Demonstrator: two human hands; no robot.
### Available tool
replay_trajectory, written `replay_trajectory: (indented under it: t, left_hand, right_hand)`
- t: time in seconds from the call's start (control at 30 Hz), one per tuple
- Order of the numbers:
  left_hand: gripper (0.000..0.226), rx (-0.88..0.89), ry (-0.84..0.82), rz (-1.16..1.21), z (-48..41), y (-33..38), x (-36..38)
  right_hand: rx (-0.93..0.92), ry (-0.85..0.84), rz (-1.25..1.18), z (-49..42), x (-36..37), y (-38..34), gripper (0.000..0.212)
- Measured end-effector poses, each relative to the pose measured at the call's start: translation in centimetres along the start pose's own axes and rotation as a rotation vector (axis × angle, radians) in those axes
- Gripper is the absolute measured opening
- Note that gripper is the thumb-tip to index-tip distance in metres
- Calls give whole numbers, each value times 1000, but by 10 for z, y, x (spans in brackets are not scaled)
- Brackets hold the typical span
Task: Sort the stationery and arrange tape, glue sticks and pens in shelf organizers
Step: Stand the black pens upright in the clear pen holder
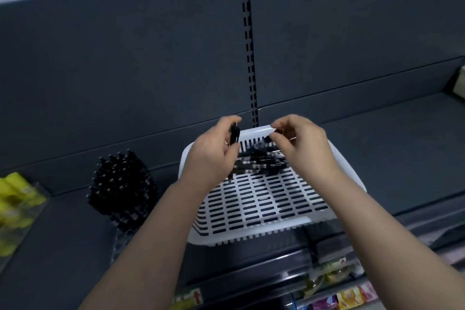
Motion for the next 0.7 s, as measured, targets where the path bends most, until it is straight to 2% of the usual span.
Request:
replay_trajectory:
  t: [0.13,0.23,0.4,0.53,0.7]
  left_hand:
    - [18,15,284,156,17,8,-62]
    - [16,8,406,142,38,2,-107]
    - [32,-10,434,92,87,-21,-159]
    - [28,-62,448,43,118,-44,-177]
    - [29,-137,492,38,140,-66,-180]
  right_hand:
    - [-67,72,-149,6,4,-58,14]
    - [-114,63,-316,16,14,-100,10]
    - [-130,-40,-457,40,41,-151,20]
    - [-111,-85,-476,60,65,-176,18]
    - [-109,-75,-443,77,84,-194,27]
Point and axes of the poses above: each hand's wrist, its own z-axis away from the middle knuckle, its own x-axis out of the palm, y = z × x, the point moved 1 cm from there along -z, towards the middle knuckle, and after that the axes turned 15 degrees about z, right-handed, at the moved point
